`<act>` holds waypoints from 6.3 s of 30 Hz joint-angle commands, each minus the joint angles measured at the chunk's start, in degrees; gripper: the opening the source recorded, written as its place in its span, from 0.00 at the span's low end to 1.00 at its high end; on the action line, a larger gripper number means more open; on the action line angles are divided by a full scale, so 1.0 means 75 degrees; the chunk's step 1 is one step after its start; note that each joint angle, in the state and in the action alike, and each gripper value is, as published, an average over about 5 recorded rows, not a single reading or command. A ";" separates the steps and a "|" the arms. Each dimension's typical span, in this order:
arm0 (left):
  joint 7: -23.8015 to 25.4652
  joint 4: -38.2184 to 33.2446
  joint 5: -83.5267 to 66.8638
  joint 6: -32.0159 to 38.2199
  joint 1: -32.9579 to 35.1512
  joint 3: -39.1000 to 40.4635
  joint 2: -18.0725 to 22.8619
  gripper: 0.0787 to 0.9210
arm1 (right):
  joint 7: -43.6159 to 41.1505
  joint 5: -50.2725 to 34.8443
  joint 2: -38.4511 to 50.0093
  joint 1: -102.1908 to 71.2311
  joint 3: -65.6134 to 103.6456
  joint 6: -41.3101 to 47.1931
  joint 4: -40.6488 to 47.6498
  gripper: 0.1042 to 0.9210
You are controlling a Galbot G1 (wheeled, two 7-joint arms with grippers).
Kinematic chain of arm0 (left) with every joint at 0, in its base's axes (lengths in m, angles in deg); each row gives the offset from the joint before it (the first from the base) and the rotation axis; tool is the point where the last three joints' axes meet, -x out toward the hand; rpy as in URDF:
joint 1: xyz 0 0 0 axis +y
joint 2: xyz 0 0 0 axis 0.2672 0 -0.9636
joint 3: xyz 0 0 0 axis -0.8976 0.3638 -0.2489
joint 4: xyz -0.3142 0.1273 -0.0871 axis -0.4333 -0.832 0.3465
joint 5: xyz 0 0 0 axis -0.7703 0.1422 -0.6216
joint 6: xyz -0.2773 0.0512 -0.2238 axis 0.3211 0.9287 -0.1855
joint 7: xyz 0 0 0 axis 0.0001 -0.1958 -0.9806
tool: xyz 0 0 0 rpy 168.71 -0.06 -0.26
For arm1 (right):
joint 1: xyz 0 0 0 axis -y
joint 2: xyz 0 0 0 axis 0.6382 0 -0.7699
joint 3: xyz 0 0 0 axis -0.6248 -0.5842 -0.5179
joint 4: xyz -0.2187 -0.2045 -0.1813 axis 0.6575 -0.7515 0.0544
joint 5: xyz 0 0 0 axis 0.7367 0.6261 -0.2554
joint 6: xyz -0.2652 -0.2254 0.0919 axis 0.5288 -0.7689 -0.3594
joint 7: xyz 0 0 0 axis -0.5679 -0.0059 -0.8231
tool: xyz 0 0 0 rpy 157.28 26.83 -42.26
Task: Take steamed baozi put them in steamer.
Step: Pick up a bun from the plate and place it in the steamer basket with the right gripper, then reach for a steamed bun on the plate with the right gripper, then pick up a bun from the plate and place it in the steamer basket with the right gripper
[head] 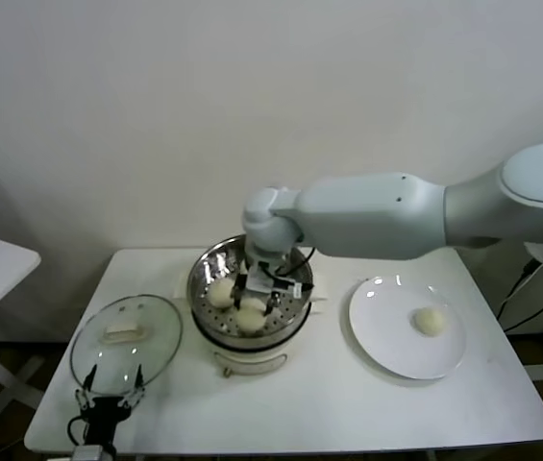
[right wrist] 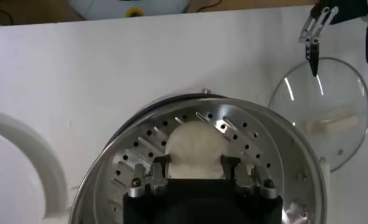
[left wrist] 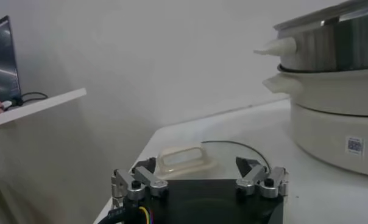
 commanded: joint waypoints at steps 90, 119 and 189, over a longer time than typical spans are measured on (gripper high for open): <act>0.0002 0.0251 -0.0007 0.0068 0.0104 -0.0062 -0.0013 0.88 | -0.0221 -0.0234 0.4669 -0.3733 0.2028 0.2399 0.3560 0.88; 0.0020 0.0222 -0.0008 0.0050 0.0052 -0.0016 -0.0019 0.88 | -0.0134 -0.0320 0.4933 -0.2716 0.1175 0.2612 0.2804 0.63; 0.0060 0.0062 0.0130 0.0106 0.0086 0.0049 0.0017 0.88 | 0.1068 -0.3914 0.0900 -0.0599 -0.0003 0.5520 0.0851 0.61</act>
